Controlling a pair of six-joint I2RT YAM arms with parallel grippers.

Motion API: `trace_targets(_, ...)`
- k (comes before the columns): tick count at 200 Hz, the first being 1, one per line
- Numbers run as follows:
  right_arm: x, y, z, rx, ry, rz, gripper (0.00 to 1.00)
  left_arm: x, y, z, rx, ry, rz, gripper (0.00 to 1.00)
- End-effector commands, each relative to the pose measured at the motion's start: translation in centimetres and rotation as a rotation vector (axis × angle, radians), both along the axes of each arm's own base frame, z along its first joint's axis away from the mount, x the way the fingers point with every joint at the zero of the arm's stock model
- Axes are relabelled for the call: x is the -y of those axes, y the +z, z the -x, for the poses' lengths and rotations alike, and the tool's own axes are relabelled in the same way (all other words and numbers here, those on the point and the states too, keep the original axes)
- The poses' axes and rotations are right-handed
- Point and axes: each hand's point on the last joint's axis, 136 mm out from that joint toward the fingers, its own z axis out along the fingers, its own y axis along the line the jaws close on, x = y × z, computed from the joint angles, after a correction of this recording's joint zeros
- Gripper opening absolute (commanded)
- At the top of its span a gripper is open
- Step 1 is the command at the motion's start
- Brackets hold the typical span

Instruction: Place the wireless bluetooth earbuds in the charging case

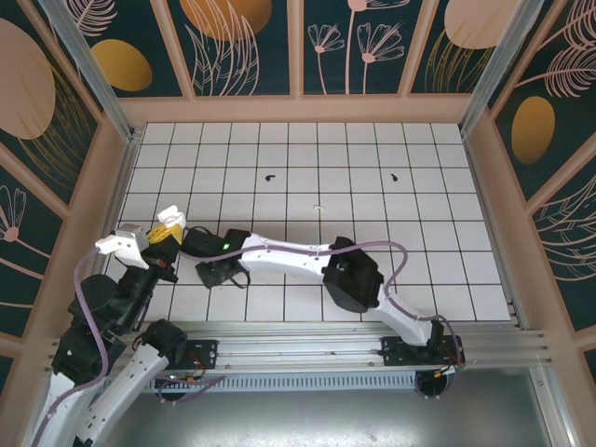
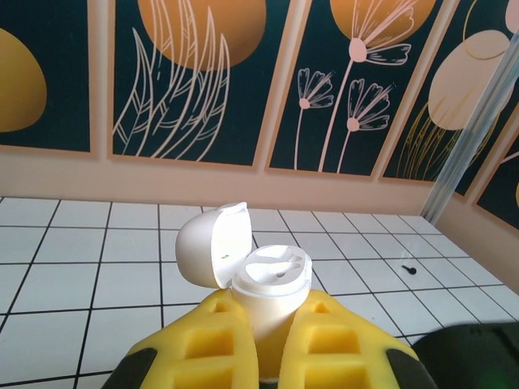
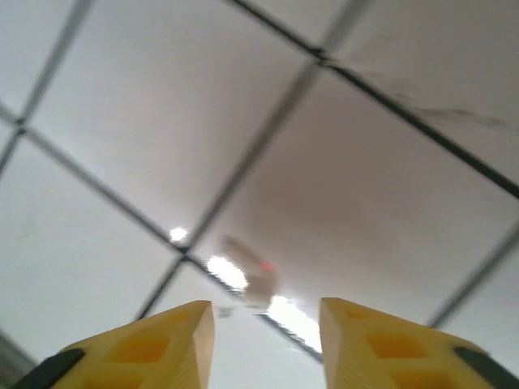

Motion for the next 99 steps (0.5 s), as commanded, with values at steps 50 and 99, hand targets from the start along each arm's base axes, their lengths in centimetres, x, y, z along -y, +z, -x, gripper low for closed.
trace_targets(50,2.9,-4.1,-0.8,0.076,-0.016,0.223,0.59,-0.7,1.1,0.7,0.034,0.018,0.016,0.0)
trace_targets(99,4.8,-5.2,-1.2,0.114,-0.007,0.307,0.61,-0.5,0.9,0.5,0.029,0.013,0.022,0.0)
